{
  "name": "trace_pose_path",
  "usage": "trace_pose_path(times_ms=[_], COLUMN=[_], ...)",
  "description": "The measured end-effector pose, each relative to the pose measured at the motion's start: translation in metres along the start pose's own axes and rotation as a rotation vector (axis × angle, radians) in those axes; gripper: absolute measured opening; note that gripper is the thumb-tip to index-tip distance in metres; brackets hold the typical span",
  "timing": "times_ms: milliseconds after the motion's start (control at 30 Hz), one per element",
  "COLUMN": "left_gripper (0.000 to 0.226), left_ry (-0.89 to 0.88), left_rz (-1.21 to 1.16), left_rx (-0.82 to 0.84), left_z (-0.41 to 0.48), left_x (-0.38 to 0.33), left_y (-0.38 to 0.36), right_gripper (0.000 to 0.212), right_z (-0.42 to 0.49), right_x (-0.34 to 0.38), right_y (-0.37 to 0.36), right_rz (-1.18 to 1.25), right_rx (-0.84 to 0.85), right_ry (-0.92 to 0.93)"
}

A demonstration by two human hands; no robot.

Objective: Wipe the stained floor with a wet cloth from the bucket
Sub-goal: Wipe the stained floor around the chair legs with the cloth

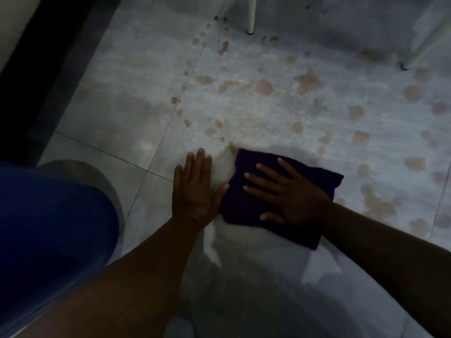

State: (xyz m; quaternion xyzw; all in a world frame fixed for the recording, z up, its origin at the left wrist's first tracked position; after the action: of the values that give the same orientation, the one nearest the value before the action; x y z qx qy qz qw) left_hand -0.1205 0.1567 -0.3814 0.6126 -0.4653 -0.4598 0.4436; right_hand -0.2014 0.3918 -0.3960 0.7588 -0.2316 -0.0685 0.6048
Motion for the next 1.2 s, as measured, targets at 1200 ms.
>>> trace_pose_path(times_ms=[1200], left_gripper=[0.089], left_ry=[0.337], left_rz=[-0.037], left_rx=[-0.031], left_z=[-0.01], left_x=[0.055], left_y=[-0.01], right_gripper=[0.063], right_z=[0.133], right_x=[-0.097], right_y=[0.052], right_rz=[-0.121], right_rx=[-0.025], right_ry=[-0.028])
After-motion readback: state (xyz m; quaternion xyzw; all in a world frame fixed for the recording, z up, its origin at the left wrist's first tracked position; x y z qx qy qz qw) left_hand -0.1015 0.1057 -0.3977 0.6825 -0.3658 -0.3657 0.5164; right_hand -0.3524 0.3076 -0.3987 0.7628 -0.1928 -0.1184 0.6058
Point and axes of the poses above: each hand's wrist, its own z-axis towards the middle knuckle, its own y-axis out of the back of the hand, x = y × z, the point moved 2 cm from there along z, towards the middle knuckle, and after that the axes turned 5 degrees about -y, right-handed, at the moved point
